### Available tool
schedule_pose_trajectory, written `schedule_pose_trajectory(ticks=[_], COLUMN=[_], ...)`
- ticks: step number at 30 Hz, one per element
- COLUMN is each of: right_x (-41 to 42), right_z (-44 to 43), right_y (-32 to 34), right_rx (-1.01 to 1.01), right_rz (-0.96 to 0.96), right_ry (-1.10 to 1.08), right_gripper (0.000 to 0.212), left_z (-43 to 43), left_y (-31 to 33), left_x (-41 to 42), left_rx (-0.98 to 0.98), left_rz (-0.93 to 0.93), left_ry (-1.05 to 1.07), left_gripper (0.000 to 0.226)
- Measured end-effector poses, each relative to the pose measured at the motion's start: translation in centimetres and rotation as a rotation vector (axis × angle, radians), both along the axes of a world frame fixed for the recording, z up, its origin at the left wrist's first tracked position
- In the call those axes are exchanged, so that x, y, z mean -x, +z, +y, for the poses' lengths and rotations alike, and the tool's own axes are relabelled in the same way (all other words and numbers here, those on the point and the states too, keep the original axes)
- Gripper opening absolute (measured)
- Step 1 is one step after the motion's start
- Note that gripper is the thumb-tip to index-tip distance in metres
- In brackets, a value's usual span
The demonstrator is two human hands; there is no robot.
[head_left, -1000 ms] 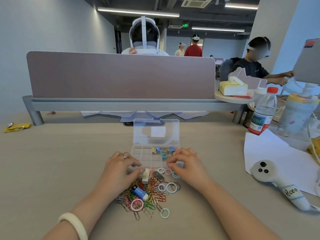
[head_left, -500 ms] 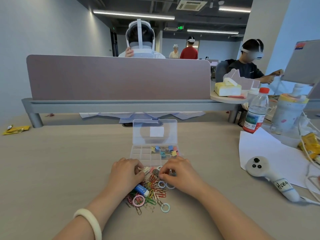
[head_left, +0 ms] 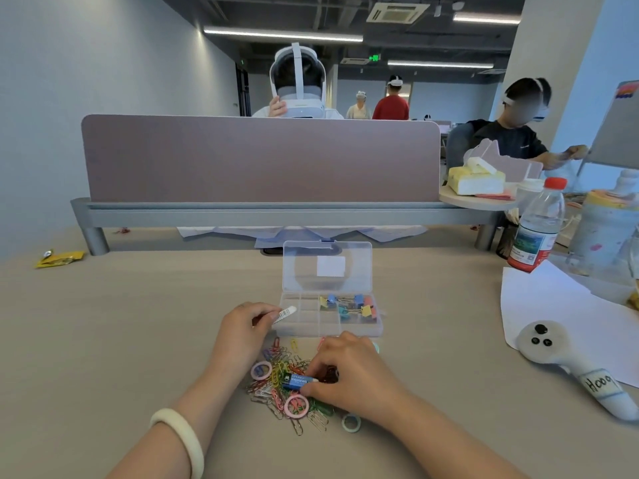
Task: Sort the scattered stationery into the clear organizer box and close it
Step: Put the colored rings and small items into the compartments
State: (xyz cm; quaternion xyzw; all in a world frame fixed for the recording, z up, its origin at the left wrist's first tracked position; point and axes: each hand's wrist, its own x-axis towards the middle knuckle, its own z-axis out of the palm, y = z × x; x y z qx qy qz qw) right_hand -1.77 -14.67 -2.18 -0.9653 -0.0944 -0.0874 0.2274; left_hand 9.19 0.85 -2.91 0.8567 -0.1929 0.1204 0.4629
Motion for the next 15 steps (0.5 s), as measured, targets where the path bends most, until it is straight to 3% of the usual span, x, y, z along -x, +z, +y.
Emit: schedule_pose_trajectory(ticks=[5, 10, 15], right_x=[-0.4, -1.6, -4.2], right_z=[-1.4, -4.2, -5.3], right_y=[-0.1, 0.3, 0.7], right_rx=[-0.267, -0.358, -0.442], right_rz=[0.009, -0.105, -0.110], right_ry=[-0.053, -0.235, -0.276], right_gripper=[0.019, 0.016, 0.009], left_z=[-1.1, -1.8, -2.0], left_y=[0.2, -0.4, -1.1], left_x=[-1.0, -1.9, -2.6], left_rx=[-0.094, -0.186, -0.285], left_rz=[-0.067, -0.108, -0.159], left_ry=[-0.024, -0.084, -0.109], left_gripper=[0.011, 0.010, 0.012])
